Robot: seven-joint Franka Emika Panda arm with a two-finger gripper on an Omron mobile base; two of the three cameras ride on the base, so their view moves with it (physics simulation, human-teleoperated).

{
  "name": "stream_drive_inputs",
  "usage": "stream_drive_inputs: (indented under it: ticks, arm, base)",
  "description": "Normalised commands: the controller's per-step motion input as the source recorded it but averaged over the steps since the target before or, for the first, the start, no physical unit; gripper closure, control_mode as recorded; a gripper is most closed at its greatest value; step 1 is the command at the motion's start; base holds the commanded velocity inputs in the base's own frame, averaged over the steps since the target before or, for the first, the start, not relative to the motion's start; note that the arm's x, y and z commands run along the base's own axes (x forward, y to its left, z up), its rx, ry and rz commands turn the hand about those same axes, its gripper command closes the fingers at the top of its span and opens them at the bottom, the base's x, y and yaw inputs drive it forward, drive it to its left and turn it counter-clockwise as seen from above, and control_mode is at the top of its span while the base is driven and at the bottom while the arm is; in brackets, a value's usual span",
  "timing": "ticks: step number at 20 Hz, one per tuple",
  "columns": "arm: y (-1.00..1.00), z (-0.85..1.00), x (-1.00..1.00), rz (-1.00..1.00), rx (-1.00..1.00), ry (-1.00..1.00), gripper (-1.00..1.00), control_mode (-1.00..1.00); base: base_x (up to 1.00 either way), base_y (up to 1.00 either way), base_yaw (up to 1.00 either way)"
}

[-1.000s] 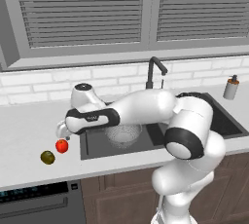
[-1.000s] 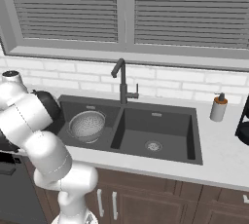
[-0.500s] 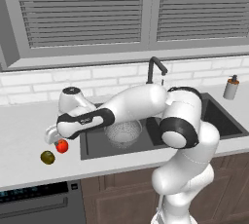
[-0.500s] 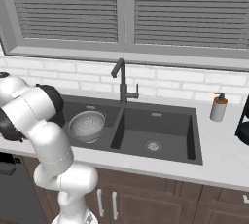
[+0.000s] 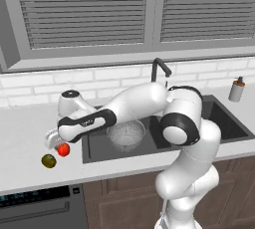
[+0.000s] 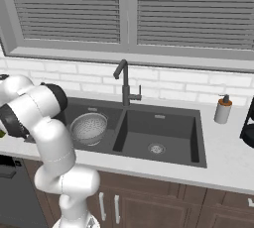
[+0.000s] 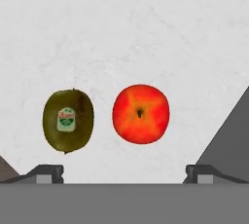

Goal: Put the colander in the sink, put the apple, kiwi in the colander, and turn on the sink faucet and pour water over the colander.

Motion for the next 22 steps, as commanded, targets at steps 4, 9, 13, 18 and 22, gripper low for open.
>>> stream_drive_inputs:
  ticks: [4, 9, 13, 18, 22]
  arm:
    - [0.13, -0.32, 0.00, 0.00, 0.00, 0.00, -1.00, -1.00]
    - [0.15, -0.23, 0.04, 0.00, 0.00, 0.00, -1.00, -1.00]
    - [0.00, -0.02, 0.03, 0.00, 0.00, 0.00, -1.00, -1.00]
    - [-0.02, 0.00, 0.08, 0.00, 0.00, 0.00, -1.00, -1.00]
    - [0.00, 0.00, 0.24, 0.00, 0.00, 0.00, -1.00, -1.00]
  base:
    - [0.00, 0.00, 0.00]
    - [0.00, 0.00, 0.00]
    - [0.00, 0.00, 0.00]
    - [0.00, 0.00, 0.00]
    - [0.00, 0.00, 0.00]
